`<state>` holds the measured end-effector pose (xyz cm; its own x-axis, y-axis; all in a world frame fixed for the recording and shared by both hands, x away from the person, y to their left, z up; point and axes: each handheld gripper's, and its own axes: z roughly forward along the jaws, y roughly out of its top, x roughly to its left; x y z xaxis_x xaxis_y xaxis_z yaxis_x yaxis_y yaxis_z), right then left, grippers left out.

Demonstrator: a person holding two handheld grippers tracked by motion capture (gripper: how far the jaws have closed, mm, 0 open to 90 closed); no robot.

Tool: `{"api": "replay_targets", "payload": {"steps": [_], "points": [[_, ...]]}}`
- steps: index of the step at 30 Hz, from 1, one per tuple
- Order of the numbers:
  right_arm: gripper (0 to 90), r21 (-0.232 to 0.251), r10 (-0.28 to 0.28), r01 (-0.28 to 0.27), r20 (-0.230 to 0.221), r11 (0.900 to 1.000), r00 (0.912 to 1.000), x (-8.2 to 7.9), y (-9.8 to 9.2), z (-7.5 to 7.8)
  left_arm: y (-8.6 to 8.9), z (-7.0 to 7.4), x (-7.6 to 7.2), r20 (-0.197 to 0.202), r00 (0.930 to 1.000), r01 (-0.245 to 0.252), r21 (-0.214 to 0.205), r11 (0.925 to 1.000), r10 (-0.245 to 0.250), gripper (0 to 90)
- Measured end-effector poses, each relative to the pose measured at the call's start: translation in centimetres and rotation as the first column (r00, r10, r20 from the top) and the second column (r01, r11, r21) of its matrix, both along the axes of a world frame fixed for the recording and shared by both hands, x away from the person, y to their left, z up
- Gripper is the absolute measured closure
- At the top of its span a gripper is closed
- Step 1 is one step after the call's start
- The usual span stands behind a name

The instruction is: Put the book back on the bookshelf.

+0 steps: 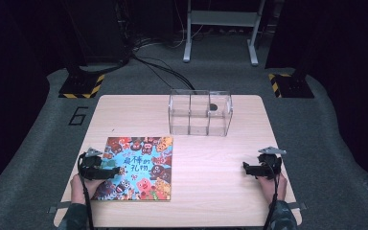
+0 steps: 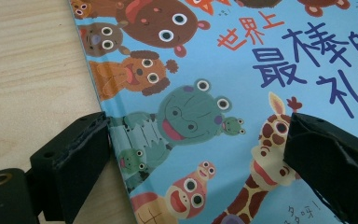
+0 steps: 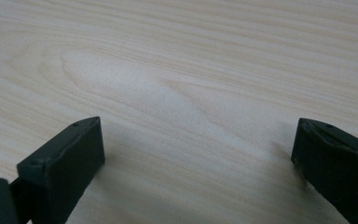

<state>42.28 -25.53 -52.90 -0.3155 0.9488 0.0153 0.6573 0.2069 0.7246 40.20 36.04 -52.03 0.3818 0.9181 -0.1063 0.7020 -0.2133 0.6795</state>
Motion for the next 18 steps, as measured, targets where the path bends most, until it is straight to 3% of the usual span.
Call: {"api": "replay_targets", "payload": {"steps": [3,4,6,7,12,18], "points": [[2.3,-0.002,-0.007,0.007,-0.005,1.0,1.0,-0.1,0.1,0.0,-0.1,0.1,-0.1,-0.013,0.9999,0.005,0.005,1.0,-0.005,7.0],[2.4,-0.002,-0.007,0.007,-0.006,1.0,1.0,-0.1,0.0,0.0,-0.3,0.0,-0.2,0.004,1.0,-0.005,0.0,1.0,0.005,6.9],[2.4,-0.002,-0.007,0.007,-0.006,1.0,1.0,-0.1,0.0,0.0,-0.3,0.1,-0.2,-0.01,0.9999,0.005,0.004,1.0,-0.005,6.9],[2.4,-0.002,-0.007,0.007,-0.006,1.0,1.0,-0.1,0.1,0.0,-0.6,-0.1,-0.3,0.012,0.9998,-0.012,-0.007,0.9999,0.013,6.9],[4.4,-0.005,0.001,-0.001,0.006,1.0,1.0,-0.1,0.0,0.0,-0.8,0.0,-0.4,-0.003,1.0,-0.004,0.002,1.0,0.004,6.8],[7.2,-0.002,0.005,-0.005,0.012,1.0,0.9999,-0.1,0.0,0.1,-1.4,-0.1,-0.6,0.013,0.9998,-0.013,-0.001,0.9999,0.013,6.4]]}}
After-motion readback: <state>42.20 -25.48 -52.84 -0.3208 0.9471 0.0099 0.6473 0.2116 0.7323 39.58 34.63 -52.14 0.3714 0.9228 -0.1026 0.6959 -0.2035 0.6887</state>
